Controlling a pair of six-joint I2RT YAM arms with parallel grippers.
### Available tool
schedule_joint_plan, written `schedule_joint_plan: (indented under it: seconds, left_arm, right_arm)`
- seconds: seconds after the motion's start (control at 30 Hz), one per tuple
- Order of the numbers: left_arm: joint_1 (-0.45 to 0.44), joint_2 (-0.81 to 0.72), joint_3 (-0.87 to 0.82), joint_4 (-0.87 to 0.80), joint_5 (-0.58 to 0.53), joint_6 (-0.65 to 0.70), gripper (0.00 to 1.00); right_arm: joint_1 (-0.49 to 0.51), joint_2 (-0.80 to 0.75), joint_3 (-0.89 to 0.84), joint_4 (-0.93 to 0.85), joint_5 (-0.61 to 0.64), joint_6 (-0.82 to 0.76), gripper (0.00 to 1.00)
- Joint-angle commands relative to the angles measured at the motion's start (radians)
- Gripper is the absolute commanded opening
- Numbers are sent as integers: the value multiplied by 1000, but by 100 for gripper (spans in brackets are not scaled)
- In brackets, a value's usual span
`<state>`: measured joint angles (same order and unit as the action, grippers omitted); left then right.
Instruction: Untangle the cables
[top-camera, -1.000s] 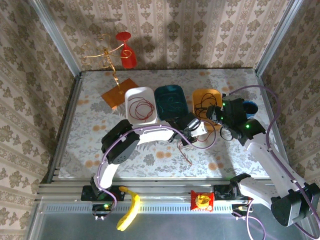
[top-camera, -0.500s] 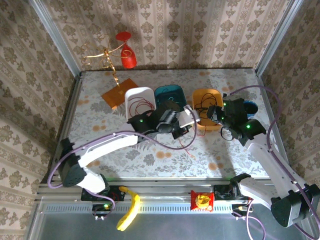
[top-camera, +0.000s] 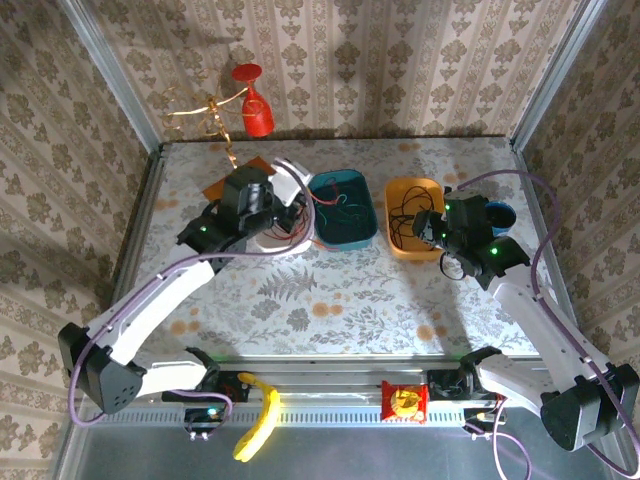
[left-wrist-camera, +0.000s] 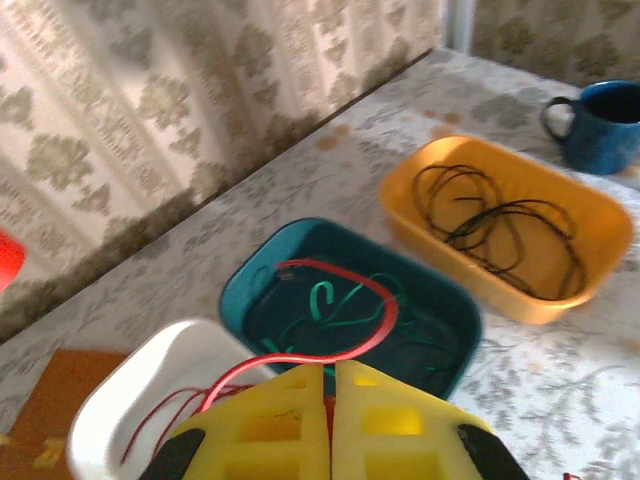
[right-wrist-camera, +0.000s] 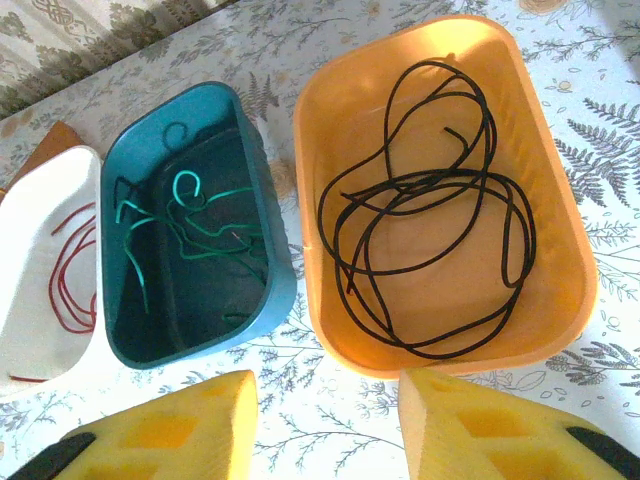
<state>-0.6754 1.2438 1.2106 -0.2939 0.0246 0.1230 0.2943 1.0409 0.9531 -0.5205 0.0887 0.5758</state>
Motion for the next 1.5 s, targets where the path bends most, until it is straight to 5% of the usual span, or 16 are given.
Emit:
schedule_joint_plan:
  seconds: [0.0,0.4,0.67,0.83,1.47]
  left_arm:
    - [70,64,19,-28,-22,-48,0]
    - [278,376,178,-95,23,-104,0]
    - [359,595,332,-143,-89,-212,0]
    - [337,736,438,-217,-228,-188,0]
    - [168,930,595,-400,-282,-159,0]
  right_arm:
    - [-6,-7,-4,13,-20,-10,43]
    - [-6,-42,-21,-10,-7,-21,43]
    - [-6,-58,-28,-10,2,-22,43]
    - [-6,-59,-24,-38,7,-22,43]
    - [-6,-47,-25,-42,15,-20,43]
